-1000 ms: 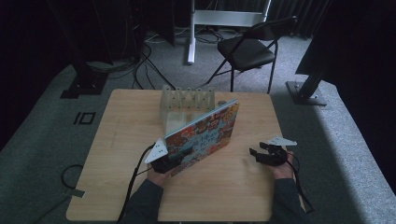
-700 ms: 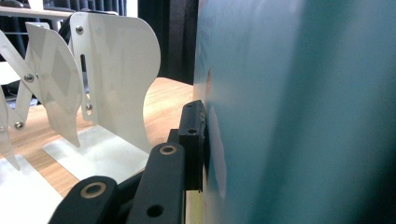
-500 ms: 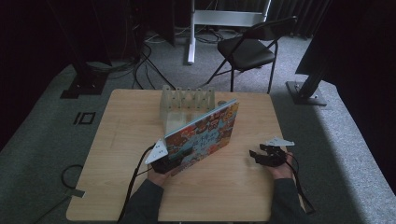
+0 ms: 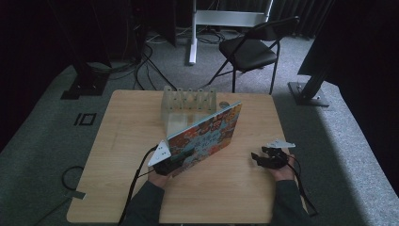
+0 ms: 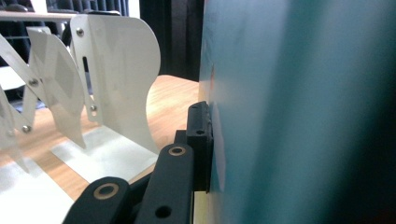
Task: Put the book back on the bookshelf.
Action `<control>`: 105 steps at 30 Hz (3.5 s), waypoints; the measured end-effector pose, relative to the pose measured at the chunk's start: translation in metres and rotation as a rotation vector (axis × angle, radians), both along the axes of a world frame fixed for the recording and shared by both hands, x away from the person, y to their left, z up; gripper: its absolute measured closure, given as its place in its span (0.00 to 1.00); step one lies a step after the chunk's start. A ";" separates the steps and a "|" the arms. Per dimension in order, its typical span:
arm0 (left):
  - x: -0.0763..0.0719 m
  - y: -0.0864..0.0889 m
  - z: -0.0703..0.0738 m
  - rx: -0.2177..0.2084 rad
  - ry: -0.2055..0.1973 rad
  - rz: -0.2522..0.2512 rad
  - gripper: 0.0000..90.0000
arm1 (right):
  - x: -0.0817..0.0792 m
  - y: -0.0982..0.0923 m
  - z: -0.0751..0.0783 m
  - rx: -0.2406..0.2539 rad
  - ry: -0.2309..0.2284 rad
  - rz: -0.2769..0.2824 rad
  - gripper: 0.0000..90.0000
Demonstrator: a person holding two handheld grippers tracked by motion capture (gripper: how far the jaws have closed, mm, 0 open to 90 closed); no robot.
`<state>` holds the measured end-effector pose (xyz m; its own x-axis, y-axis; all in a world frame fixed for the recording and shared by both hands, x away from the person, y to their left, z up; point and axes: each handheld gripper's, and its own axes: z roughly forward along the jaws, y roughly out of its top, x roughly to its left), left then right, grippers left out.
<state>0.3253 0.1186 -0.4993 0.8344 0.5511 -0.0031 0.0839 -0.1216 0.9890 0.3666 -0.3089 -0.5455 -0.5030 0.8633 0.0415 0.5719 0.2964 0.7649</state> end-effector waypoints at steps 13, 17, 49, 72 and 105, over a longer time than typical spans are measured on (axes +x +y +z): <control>0.002 0.015 0.010 0.008 0.039 0.008 0.90 | 0.000 -0.004 -0.004 0.006 0.007 -0.013 0.41; 0.001 0.019 0.013 0.019 0.035 0.006 0.90 | 0.001 -0.004 -0.004 0.001 0.010 -0.015 0.40; -0.007 0.046 0.030 0.019 0.059 0.051 0.90 | 0.003 -0.001 -0.005 -0.045 0.011 0.000 0.30; -0.013 0.061 0.034 0.017 0.066 0.097 0.90 | 0.003 -0.001 -0.005 -0.047 0.010 0.004 0.30; -0.024 0.084 0.036 0.003 0.074 0.155 0.90 | 0.003 -0.001 -0.005 -0.047 0.010 0.004 0.30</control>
